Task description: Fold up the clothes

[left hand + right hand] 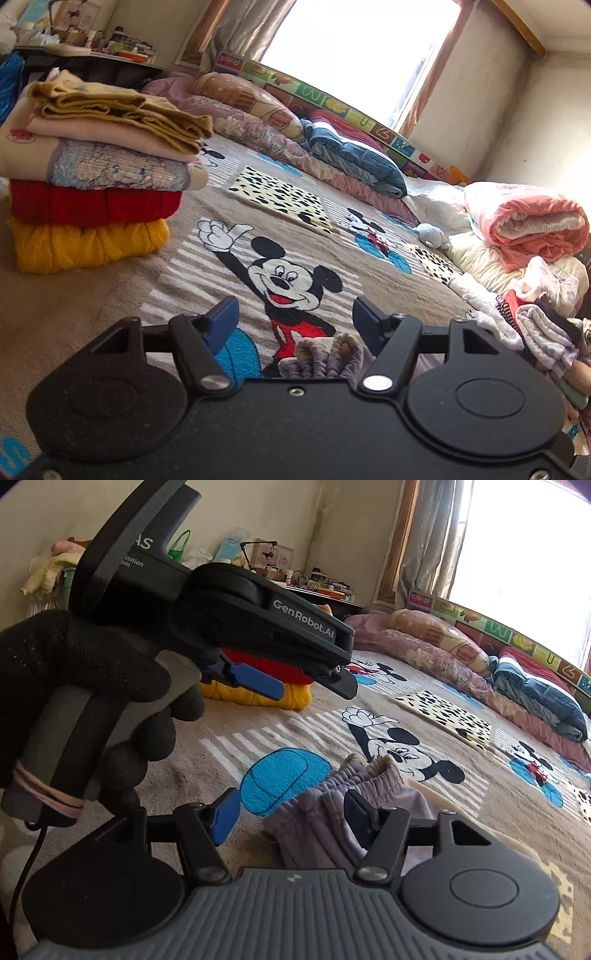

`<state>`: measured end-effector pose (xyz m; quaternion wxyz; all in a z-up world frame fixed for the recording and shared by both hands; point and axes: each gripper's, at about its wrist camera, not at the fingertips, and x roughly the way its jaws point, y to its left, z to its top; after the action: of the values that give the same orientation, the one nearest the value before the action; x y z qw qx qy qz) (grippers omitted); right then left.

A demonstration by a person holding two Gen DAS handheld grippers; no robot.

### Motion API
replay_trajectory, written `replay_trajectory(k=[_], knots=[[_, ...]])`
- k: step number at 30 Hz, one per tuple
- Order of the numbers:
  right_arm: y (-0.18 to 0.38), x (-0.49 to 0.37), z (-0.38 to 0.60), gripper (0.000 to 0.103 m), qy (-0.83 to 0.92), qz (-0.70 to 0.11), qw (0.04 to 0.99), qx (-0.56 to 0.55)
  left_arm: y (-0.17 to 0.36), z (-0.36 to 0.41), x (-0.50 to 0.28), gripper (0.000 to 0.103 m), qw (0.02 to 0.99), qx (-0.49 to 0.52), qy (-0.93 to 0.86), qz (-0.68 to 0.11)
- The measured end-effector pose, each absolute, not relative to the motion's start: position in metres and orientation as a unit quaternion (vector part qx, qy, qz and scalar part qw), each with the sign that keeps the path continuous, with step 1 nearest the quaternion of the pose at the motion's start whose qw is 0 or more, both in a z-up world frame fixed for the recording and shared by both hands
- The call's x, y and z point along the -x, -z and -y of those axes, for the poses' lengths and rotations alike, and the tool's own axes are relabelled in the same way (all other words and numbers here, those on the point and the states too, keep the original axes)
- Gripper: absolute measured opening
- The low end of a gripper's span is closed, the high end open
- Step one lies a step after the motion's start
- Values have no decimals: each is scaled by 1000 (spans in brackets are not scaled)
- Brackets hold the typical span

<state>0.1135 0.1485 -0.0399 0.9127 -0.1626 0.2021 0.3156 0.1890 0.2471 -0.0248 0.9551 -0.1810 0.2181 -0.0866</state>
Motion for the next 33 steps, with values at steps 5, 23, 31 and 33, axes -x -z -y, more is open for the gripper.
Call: replay_trajectory(k=[5,23,31,33], knots=[[35,-111,-88,61,-274,-205,935,95,21,-199,-191,35,969,67,122,-203],[103,-149,21,54,-155,-302,939,49,92,-130,-240,21,938,-113,75,-320],[84,-149,50,60,-154,-310,938,8,56,-171,-215,41,959,34,83,-268],[83,-156,69,61,-148,-318,935,-45,46,-199,-204,56,957,121,77,-251]])
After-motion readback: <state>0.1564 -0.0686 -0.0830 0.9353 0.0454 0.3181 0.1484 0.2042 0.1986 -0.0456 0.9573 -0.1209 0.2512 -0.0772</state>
